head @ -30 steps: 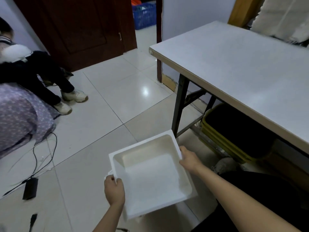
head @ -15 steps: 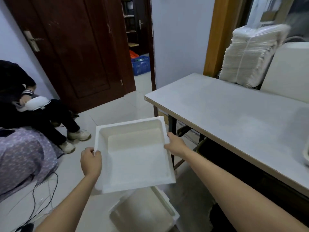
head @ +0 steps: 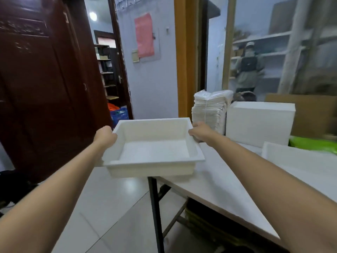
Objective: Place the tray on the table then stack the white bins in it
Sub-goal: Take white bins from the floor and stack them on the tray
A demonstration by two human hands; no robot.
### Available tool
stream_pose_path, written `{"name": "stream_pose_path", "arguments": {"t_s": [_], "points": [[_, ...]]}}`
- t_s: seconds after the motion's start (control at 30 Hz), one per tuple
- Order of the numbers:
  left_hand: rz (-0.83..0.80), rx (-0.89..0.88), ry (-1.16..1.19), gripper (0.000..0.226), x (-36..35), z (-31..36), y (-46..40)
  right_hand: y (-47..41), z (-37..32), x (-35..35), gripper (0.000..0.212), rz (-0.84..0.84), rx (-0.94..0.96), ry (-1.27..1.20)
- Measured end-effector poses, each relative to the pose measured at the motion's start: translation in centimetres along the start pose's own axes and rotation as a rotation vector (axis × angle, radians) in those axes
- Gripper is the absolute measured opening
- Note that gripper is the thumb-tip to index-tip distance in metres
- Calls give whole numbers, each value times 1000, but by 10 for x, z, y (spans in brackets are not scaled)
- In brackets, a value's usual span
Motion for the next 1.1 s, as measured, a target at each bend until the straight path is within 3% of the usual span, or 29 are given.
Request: {"name": "stream_pose_path", "arguments": {"t_s": [0.13, 0.27, 0.43, 0.53, 0.6, 0.7, 0.87, 0.97, 1.1], "points": [[-68, -126, 58, 24, -12, 121, -7, 12, 13, 105, 3, 206, -58, 35], [-201, -190, 254, 27, -31, 233, 9, 41, 43, 209, 23, 418, -228, -6], [-441, -305, 375, 45, -60, 353, 53, 75, 106, 319, 75, 487, -419, -160], [-614, -354, 411, 42, -84, 408, 85, 90, 147, 375, 56, 551, -481, -177], [-648, -389, 398, 19, -96, 433, 100, 125, 139, 383, 45, 567, -538, -125], [-684, -397, 427, 15, -114, 459, 109, 153, 142, 390, 10, 530, -508, -239], [-762, -358, 478, 20, -129, 476, 116, 163, 171, 400, 18, 529, -497, -370], [-782, -348, 480, 17, -133, 481, 120, 161, 175, 406, 28, 621, -510, -243], [-839, -276, 608, 34, -131, 481, 119, 154, 181, 412, 46, 658, -524, -177]]}}
Point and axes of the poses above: each hand's wrist, its own y-axis away from the middle knuckle, its own x-axis out of the back of the hand, z = x × y, the point moved 7 cm from there along -y, towards the middle knuckle, and after that the axes turned 2 degrees about -x, right-handed, at the moved point
